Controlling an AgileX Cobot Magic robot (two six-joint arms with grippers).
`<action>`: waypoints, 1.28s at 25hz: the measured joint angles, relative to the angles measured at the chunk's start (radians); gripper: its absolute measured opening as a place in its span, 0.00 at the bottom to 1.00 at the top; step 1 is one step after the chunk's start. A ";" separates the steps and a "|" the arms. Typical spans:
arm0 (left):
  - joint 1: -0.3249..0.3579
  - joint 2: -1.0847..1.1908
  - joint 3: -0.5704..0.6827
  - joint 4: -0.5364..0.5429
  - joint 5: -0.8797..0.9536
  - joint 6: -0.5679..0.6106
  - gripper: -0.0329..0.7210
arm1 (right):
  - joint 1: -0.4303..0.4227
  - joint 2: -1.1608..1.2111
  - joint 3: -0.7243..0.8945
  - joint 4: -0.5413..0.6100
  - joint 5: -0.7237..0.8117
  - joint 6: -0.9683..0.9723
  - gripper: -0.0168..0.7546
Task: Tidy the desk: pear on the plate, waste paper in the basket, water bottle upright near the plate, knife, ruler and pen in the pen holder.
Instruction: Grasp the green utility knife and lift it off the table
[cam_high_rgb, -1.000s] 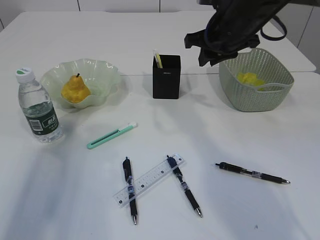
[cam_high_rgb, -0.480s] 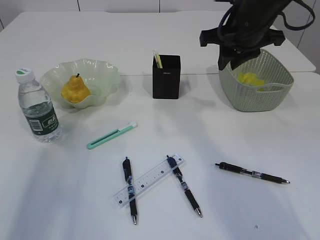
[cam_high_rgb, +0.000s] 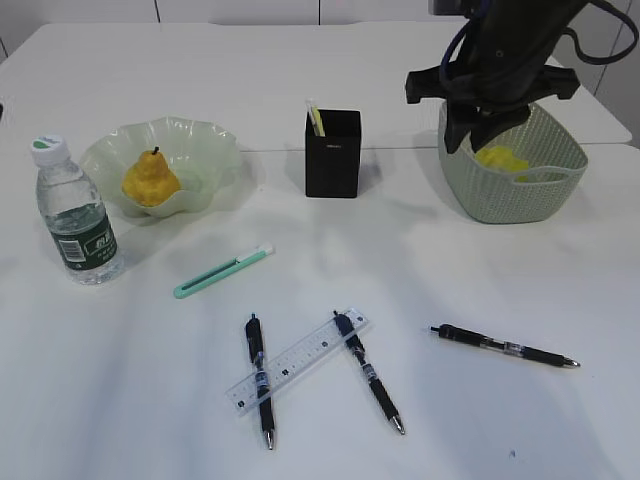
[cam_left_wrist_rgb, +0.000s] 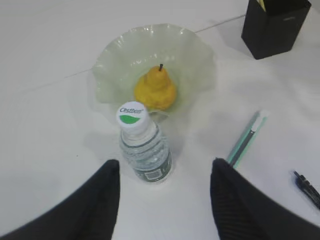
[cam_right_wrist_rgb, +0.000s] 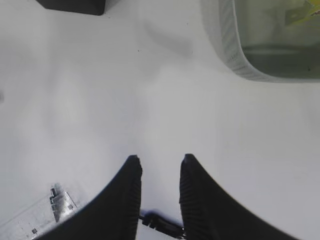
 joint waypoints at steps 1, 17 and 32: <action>-0.009 0.005 -0.014 0.000 0.015 0.000 0.58 | 0.000 0.000 0.000 -0.002 0.008 0.000 0.28; -0.029 0.161 -0.292 -0.009 0.326 0.103 0.55 | 0.000 0.000 0.000 -0.047 0.030 0.000 0.28; -0.029 0.423 -0.507 -0.098 0.522 0.324 0.55 | 0.000 0.000 0.000 -0.098 0.049 0.000 0.28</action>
